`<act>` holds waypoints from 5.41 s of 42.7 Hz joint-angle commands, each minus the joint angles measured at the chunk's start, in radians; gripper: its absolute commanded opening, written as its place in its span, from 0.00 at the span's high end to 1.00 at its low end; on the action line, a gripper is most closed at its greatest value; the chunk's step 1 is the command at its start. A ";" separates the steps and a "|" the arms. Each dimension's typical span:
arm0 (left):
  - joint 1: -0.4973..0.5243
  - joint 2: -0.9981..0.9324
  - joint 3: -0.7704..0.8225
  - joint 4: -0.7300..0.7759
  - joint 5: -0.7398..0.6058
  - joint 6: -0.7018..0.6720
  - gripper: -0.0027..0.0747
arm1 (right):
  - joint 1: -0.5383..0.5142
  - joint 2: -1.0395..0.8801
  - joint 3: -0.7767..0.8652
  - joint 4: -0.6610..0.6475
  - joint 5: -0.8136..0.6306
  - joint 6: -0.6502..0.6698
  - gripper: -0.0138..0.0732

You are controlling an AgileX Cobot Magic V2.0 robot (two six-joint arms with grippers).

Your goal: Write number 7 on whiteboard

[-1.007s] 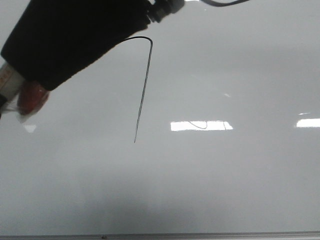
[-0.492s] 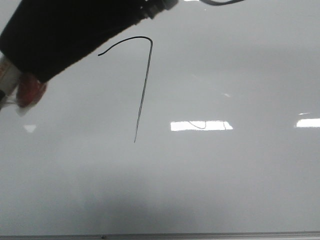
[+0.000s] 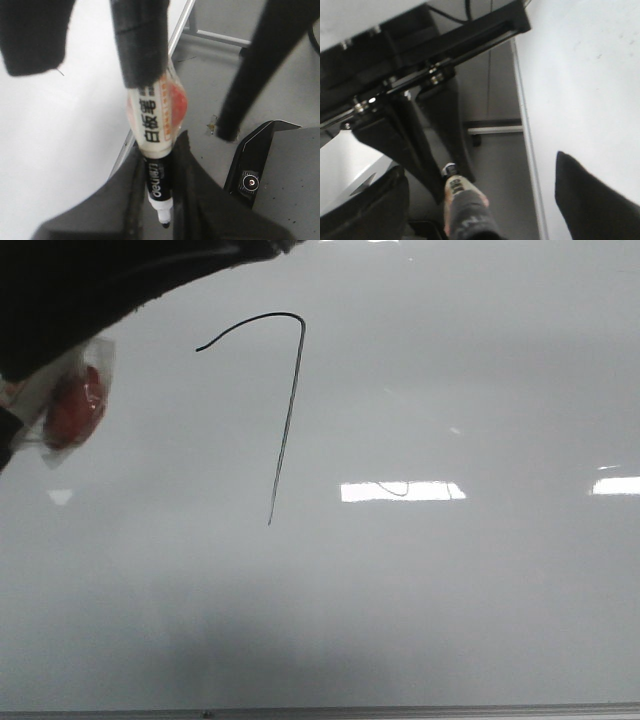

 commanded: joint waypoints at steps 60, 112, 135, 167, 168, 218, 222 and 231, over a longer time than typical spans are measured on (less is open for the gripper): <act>0.913 0.556 -0.032 -0.083 -0.664 -0.117 0.99 | -0.513 -1.012 0.673 0.054 -0.487 0.281 0.92; 0.911 0.052 -0.016 -0.117 -0.512 -0.115 0.67 | -0.513 -1.012 0.673 0.054 -0.452 0.281 0.92; 0.909 -0.589 0.230 -0.125 -0.427 -0.112 0.99 | -0.513 -1.012 0.673 0.054 -0.451 0.281 0.92; 0.909 -0.645 0.255 -0.153 -0.427 -0.122 0.99 | -0.513 -1.012 0.673 0.054 -0.451 0.281 0.92; 0.907 -0.647 0.262 -0.135 -0.434 -0.143 0.99 | -0.513 -1.012 0.673 0.054 -0.451 0.281 0.92; 0.776 -0.889 0.695 0.144 -0.697 -0.465 0.99 | -0.513 -1.011 0.673 0.054 -0.436 0.281 0.92; 0.776 -0.889 0.695 0.144 -0.697 -0.465 0.99 | -0.513 -1.011 0.673 0.054 -0.436 0.281 0.92; 0.776 -0.889 0.695 0.144 -0.697 -0.465 0.99 | -0.513 -1.011 0.673 0.054 -0.436 0.281 0.92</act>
